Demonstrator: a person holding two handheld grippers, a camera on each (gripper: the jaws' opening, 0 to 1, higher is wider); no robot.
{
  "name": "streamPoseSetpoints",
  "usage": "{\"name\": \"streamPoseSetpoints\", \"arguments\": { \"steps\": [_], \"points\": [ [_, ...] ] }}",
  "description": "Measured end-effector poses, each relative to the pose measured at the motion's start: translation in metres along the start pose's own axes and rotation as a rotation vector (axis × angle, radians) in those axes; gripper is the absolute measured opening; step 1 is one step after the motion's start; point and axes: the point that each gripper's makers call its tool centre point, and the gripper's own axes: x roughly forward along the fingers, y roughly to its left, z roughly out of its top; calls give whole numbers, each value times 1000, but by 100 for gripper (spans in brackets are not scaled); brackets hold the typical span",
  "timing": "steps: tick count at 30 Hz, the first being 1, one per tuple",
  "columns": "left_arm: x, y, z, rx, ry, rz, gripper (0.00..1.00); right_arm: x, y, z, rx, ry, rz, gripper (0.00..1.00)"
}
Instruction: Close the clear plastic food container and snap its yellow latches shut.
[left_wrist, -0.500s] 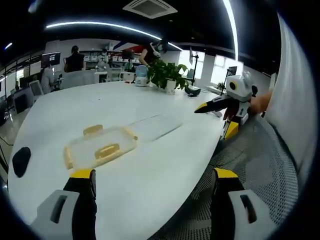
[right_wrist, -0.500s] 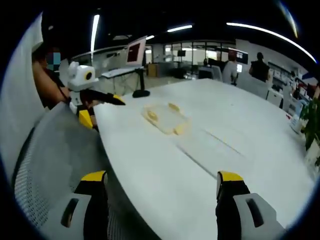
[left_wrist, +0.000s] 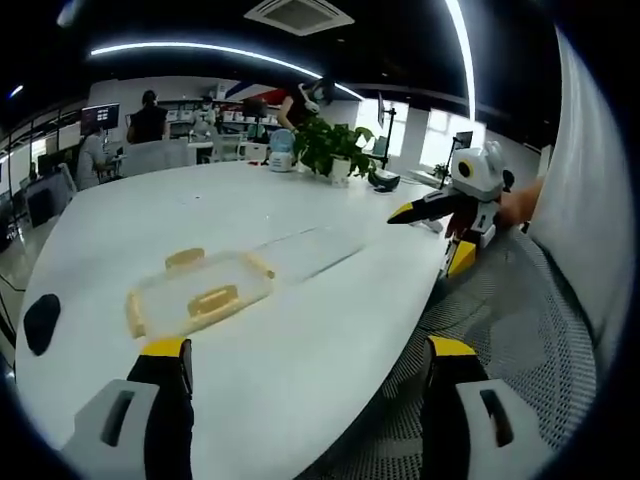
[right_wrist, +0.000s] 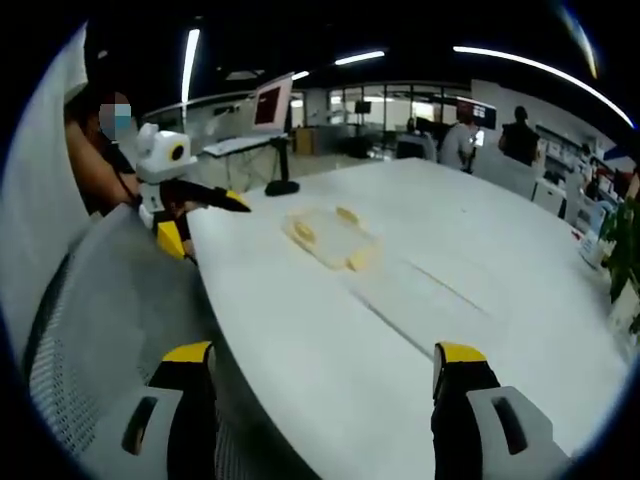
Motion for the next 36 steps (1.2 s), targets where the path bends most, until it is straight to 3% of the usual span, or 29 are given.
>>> {"name": "streamPoseSetpoints", "arguments": {
  "steps": [26,29,36],
  "points": [
    [-1,1,1,4,8,3,96,1,0,3,-16,-2,2,91],
    [-1,2,1,-2,6,6,96,0,0,-3,-16,34,12,81],
    [0,0,2,10,17,-17,95,0,-2,-1,-22,29,3,84]
  ]
}}
